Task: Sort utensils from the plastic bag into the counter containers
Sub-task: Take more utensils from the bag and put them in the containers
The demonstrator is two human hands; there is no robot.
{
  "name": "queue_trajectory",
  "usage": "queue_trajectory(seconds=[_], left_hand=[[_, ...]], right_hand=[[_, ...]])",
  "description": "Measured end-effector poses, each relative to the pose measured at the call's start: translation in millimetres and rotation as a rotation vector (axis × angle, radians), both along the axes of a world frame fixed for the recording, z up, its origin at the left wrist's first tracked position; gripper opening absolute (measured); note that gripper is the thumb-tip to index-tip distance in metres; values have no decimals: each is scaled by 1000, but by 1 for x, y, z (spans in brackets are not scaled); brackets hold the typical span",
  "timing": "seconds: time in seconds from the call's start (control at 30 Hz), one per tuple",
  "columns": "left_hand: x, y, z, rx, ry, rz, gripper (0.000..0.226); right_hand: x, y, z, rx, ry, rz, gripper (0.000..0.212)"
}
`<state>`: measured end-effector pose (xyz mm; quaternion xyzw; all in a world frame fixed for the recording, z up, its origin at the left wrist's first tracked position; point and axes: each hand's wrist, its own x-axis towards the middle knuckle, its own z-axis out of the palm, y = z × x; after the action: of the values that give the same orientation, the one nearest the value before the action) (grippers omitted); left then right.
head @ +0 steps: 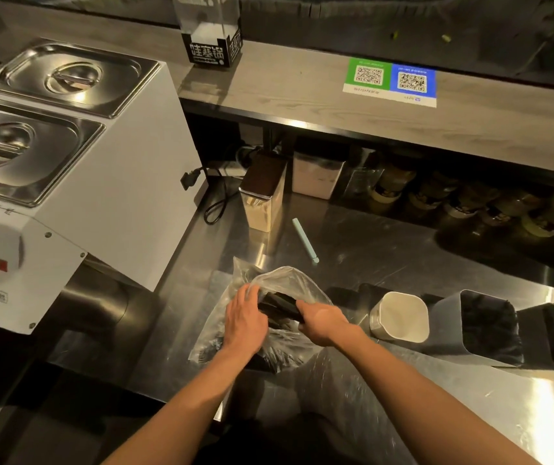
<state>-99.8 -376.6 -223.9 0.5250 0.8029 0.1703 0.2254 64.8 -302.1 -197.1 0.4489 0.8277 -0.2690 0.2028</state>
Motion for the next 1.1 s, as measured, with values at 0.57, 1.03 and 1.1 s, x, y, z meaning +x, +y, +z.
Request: queue_trajectory(seconds=[0.57,1.03,1.1], left_hand=[[4,12,23,116,-141,9,36],[77,62,98,-180,-1430,304,45],[84,71,101,-181,-1401,359,49]], right_hand=[[40,10,31,-117,405,-293,22],[32,13,88,-617,850,-595,25],[37,20,88,-662,892,-632,32]])
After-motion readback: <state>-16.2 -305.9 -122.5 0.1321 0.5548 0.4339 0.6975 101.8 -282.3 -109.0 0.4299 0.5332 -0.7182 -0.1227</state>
